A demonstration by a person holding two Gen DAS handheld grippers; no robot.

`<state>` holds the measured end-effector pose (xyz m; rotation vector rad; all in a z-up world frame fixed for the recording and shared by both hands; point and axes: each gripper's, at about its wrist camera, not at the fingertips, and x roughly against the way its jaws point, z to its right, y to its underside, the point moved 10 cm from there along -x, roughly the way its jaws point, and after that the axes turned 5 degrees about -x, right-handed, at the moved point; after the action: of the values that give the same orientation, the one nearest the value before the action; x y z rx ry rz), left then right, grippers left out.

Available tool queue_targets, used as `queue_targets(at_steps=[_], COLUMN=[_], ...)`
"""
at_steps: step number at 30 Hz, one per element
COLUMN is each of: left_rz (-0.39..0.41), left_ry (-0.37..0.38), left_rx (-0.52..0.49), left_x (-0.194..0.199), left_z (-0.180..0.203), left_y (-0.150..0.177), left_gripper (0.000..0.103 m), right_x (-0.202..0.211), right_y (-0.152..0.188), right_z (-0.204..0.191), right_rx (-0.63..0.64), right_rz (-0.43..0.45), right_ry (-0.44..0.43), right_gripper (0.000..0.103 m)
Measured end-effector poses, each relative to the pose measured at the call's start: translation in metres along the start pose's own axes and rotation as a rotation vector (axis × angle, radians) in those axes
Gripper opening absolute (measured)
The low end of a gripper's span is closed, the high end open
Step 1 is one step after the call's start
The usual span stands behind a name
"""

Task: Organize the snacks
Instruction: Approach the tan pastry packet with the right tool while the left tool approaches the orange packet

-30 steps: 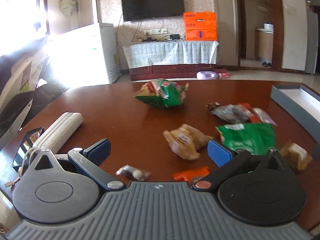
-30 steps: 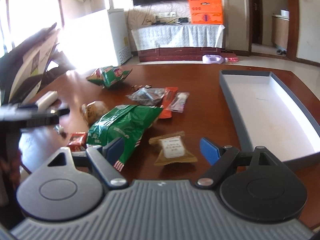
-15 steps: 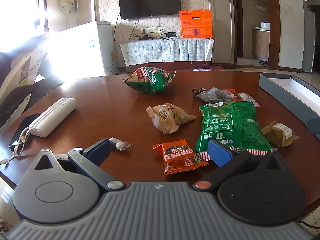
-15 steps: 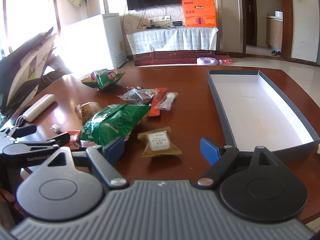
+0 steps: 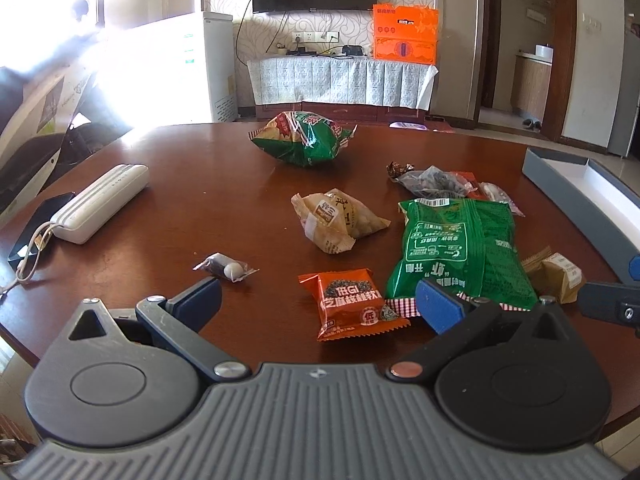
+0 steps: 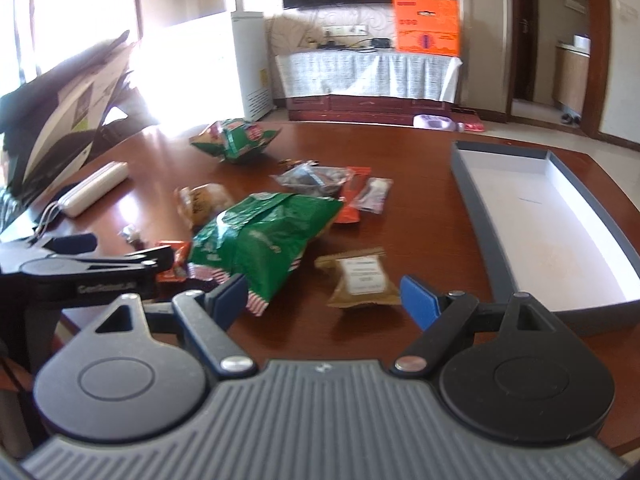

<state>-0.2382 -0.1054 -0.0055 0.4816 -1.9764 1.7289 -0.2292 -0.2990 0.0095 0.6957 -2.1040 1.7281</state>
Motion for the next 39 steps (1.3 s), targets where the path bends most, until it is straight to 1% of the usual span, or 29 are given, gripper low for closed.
queue_targets(at_steps=[4,9,15,24,39], left_rz=[-0.001,-0.006,-0.003,-0.005,-0.016], left_ry=[0.011,0.004,-0.001,-0.004,0.031], left_rx=[0.018,0.014,0.033,0.03,-0.001], left_x=[-0.003,-0.009,-0.013,-0.017,-0.02], left_z=[-0.001,0.002,-0.001,0.001,0.01], left_y=[-0.001,-0.001,-0.001,0.001,0.005], left_gripper=[0.103,0.103,0.103,0.103,0.103], right_x=[-0.001,-0.002,-0.003,-0.002,-0.001], right_y=[-0.001,-0.002,-0.001,0.0,-0.001], right_z=[-0.006,-0.007,-0.006,-0.003,-0.01], right_rx=[0.01,0.002,0.005,0.004,0.03], right_rz=[0.001,0.0,-0.003,-0.005,0.002], right_ry=[-0.01,-0.013,-0.007,0.001,-0.021], right_gripper=[0.085,0.085,0.085,0.085,0.085])
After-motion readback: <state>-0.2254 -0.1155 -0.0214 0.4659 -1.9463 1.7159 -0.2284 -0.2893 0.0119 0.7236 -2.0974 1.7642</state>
